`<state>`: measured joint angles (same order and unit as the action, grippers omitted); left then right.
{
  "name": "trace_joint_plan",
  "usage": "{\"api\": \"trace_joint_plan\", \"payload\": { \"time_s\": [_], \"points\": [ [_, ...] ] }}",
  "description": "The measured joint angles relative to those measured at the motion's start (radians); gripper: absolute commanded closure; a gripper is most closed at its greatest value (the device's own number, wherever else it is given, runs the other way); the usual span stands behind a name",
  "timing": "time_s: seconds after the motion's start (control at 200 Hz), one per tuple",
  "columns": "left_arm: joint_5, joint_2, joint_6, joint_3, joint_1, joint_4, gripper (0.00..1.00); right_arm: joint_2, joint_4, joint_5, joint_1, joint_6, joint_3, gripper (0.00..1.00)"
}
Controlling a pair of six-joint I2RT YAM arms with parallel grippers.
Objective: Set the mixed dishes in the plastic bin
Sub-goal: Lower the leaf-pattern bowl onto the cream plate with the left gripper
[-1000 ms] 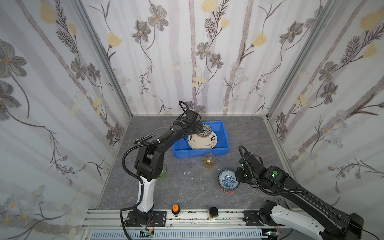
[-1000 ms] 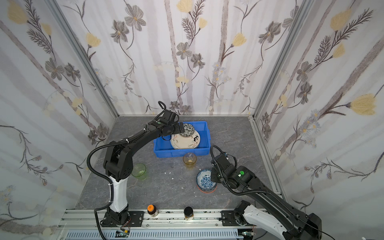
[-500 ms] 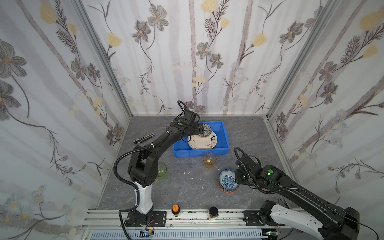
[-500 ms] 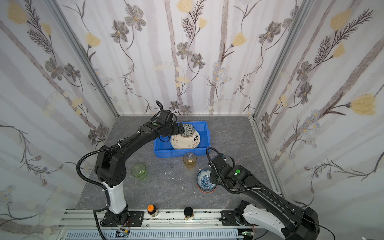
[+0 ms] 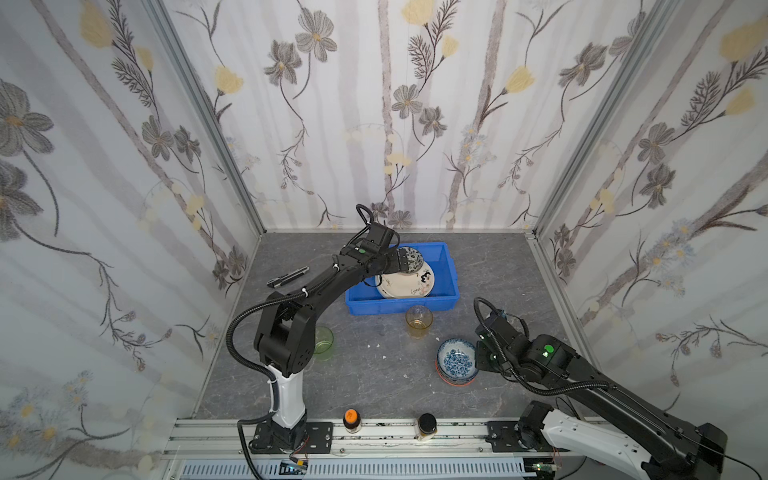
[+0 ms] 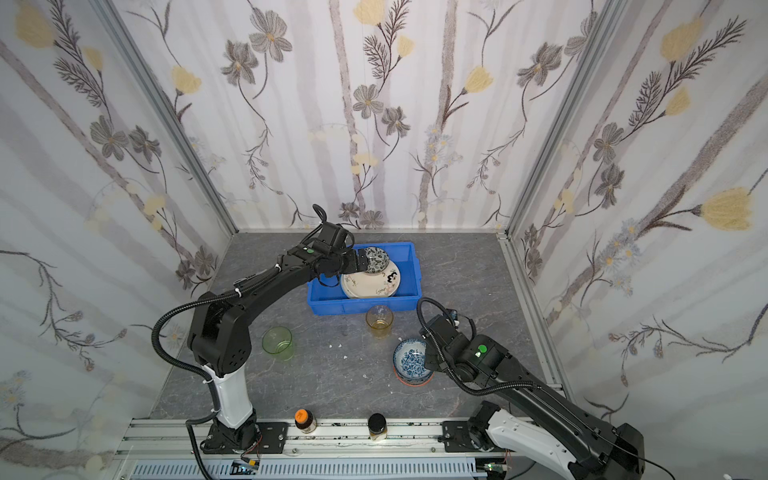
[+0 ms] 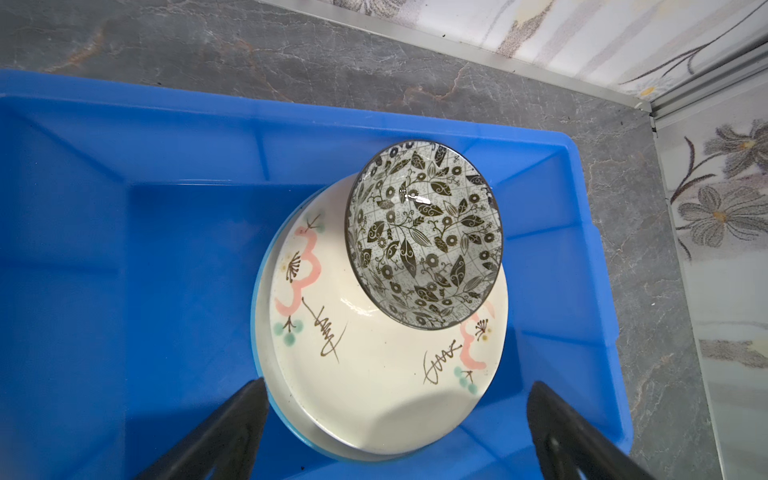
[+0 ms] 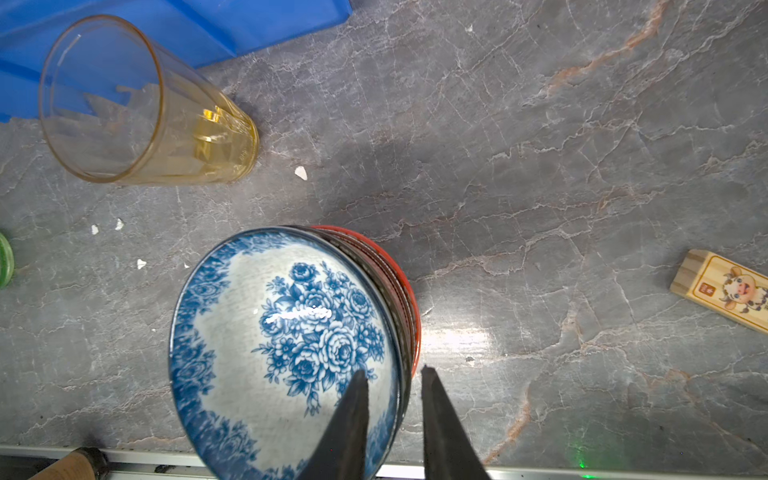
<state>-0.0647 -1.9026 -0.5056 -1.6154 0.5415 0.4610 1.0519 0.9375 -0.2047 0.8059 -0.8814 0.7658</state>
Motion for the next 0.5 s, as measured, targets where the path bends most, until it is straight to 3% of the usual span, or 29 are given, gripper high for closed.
{"api": "trace_joint_plan", "payload": {
  "time_s": [0.5],
  "points": [
    [-0.018,0.000,0.000,-0.018,0.002,-0.001,0.00,0.003,-0.052,0.024,0.000,-0.001,-0.058,0.84]
  ]
}}
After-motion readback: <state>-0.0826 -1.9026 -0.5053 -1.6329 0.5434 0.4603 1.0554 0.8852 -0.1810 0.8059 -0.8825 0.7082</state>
